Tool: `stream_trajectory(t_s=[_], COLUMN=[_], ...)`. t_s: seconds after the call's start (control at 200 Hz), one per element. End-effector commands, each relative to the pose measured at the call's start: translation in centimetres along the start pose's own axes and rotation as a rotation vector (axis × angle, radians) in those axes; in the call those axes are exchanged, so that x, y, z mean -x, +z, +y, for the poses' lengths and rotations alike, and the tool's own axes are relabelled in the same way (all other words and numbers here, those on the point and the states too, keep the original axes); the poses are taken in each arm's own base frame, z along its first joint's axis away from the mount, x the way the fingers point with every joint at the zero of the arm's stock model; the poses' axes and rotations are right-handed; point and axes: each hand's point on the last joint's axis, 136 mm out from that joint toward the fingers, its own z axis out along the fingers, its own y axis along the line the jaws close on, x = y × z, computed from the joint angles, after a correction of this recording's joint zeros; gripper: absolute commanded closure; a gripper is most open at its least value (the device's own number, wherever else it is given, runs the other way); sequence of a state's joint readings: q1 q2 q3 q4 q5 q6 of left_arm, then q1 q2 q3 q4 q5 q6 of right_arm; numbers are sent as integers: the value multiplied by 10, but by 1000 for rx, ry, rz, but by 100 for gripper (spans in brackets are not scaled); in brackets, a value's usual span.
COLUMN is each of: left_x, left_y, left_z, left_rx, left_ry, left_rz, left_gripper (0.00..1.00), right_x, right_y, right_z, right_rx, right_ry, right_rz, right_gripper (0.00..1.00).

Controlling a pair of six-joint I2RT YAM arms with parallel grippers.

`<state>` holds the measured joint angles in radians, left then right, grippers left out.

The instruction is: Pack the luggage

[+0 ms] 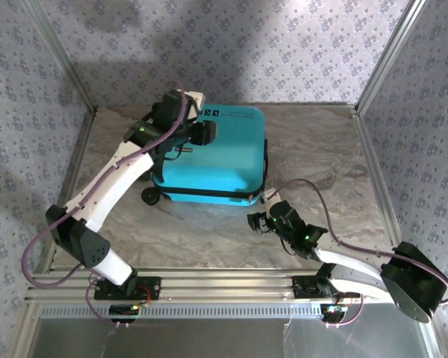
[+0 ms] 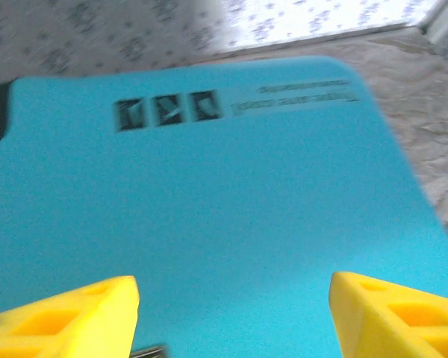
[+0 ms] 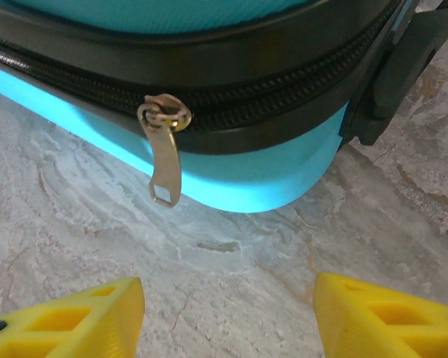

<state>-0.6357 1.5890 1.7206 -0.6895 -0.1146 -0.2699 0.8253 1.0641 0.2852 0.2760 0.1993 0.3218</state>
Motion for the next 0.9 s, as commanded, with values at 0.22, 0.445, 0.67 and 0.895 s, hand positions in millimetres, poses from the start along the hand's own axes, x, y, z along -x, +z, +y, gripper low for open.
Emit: stream_trajectory(t_s=[0.22, 0.445, 0.67, 0.895], left_x=[-5, -6, -11, -24], left_y=[35, 48, 59, 84], left_z=[-90, -135, -175, -192], left_rx=[-32, -76, -121, -97], left_ry=[228, 292, 340, 307], left_rz=[55, 53, 51, 71], left_gripper=[33, 33, 33, 33], right_x=[45, 44, 39, 36], right_y=[8, 21, 24, 16], right_z=[11, 10, 8, 3], right_rx=[1, -17, -9, 0], right_ry=[6, 2, -25, -58], right_rz=[-126, -109, -102, -133], right_gripper=[40, 59, 95, 100])
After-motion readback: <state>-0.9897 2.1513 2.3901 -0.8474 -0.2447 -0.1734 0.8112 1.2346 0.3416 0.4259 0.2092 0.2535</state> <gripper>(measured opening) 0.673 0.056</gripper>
